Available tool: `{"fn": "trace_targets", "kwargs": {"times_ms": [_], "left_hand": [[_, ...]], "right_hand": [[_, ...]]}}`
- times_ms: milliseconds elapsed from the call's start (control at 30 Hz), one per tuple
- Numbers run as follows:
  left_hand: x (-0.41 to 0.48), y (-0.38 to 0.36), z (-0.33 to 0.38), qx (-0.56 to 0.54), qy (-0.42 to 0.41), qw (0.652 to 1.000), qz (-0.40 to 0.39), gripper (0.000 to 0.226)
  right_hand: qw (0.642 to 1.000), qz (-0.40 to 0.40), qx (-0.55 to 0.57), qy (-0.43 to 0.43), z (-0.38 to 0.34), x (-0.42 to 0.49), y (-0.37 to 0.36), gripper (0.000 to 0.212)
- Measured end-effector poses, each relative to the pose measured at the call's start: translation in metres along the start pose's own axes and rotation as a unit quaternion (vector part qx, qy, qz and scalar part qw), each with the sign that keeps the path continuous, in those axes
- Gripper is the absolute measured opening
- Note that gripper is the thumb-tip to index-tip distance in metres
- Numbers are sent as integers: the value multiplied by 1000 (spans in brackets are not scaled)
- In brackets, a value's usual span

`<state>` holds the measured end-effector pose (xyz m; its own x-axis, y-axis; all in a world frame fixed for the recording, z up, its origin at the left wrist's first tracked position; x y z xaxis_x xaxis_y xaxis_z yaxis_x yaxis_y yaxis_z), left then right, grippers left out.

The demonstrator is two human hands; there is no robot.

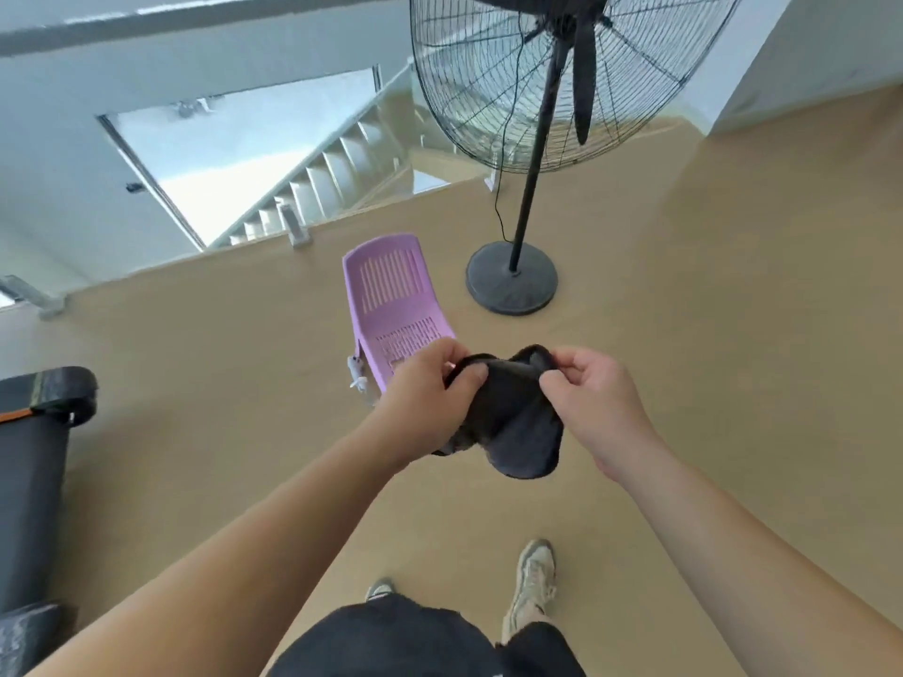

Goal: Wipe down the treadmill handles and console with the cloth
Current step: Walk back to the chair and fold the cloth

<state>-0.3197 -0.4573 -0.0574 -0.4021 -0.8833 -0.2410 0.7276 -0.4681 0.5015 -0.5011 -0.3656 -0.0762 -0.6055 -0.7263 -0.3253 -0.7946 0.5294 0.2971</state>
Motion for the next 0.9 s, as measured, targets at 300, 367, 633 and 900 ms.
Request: {"fn": "trace_targets", "kwargs": {"times_ms": [300,367,633,900], "left_hand": [[71,15,-15,-8,142,978,154,32],[83,25,-39,-80,213,959,166,29],[162,12,-129,-400,284,863,121,23],[286,-29,-261,-385,291,862,154,44]], "right_hand": [[990,-139,-26,14,-31,100,-34,8],[986,-153,-49,43,-40,116,-55,14],[967,-225,-86,83,-9,179,-177,6],[955,-243,-116,125,88,296,-271,7]]}}
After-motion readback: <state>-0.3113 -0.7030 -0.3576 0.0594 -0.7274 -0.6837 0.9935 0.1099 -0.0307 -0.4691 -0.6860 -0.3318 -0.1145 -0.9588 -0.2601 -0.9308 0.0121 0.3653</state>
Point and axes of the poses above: each hand's wrist, its own x-axis towards the middle knuckle, its own y-axis out of the back of the hand, z = x × y, the point moved 9 cm from there along x, towards the middle knuckle, and after that the axes turned 5 degrees about z, right-handed, at the moved point
